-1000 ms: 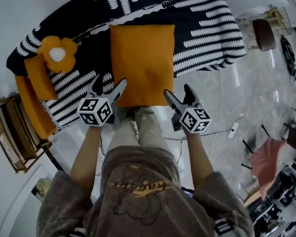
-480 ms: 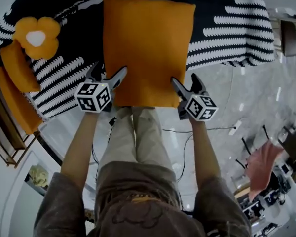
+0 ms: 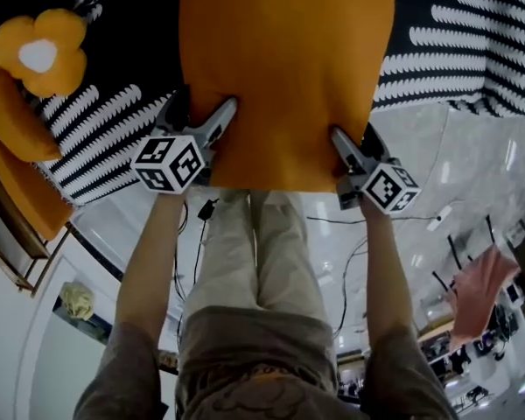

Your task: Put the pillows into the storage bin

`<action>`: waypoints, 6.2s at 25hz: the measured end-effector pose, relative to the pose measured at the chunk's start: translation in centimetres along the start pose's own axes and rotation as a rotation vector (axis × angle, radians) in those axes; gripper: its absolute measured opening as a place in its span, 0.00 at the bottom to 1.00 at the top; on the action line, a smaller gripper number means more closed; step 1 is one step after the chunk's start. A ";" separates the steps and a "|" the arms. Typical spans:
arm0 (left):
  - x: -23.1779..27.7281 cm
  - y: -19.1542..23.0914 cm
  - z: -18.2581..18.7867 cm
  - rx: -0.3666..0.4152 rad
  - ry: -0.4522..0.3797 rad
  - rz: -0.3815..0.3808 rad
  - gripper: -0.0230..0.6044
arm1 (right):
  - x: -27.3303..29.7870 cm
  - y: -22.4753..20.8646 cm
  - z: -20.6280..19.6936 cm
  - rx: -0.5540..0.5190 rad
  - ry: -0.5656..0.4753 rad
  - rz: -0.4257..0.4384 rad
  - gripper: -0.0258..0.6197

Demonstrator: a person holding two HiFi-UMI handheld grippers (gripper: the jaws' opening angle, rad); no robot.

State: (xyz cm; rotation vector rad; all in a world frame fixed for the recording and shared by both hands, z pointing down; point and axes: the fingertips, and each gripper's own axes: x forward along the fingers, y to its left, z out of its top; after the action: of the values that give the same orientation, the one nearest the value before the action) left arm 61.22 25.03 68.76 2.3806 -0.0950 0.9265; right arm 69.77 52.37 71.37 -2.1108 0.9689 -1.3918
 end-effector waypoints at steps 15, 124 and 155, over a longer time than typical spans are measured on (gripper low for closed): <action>-1.9 -1.8 0.5 0.080 0.004 -0.027 0.27 | 0.3 3.8 -1.2 -0.167 0.030 0.008 0.33; -75.2 24.4 -64.4 -2.048 -1.288 1.391 0.17 | 6.5 67.5 -103.4 -2.185 1.695 1.518 0.33; -66.6 35.8 -55.7 -2.029 -1.408 0.682 0.47 | 12.1 65.4 -106.2 -2.274 1.430 1.552 0.53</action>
State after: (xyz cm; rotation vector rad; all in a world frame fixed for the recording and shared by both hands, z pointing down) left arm -31.91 16.15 76.71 0.4751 -1.4823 -0.7348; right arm -45.04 2.42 77.25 -0.5741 -2.1004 -0.0076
